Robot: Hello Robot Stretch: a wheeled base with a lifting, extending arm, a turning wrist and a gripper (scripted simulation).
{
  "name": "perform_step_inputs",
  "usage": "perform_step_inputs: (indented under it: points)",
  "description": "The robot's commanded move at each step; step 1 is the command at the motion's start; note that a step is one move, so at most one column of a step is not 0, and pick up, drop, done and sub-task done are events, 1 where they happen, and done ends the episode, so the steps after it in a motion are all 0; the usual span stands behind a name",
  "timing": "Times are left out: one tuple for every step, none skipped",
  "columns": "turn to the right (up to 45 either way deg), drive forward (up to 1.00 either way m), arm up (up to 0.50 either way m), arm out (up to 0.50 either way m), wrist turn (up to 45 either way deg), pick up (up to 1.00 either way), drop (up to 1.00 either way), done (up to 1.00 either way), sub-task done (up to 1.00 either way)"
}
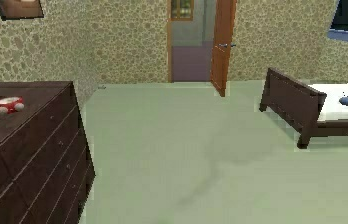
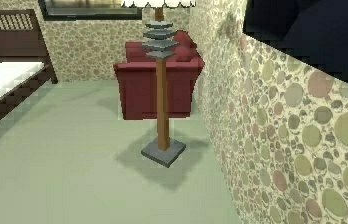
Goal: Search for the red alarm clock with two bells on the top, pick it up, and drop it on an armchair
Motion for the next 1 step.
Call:
perform_step_inputs:
  points:
    - [-3.0, 0.00, 0.00, 0.00, 0.0, 0.00, 0.00, 0.00, 0.00]
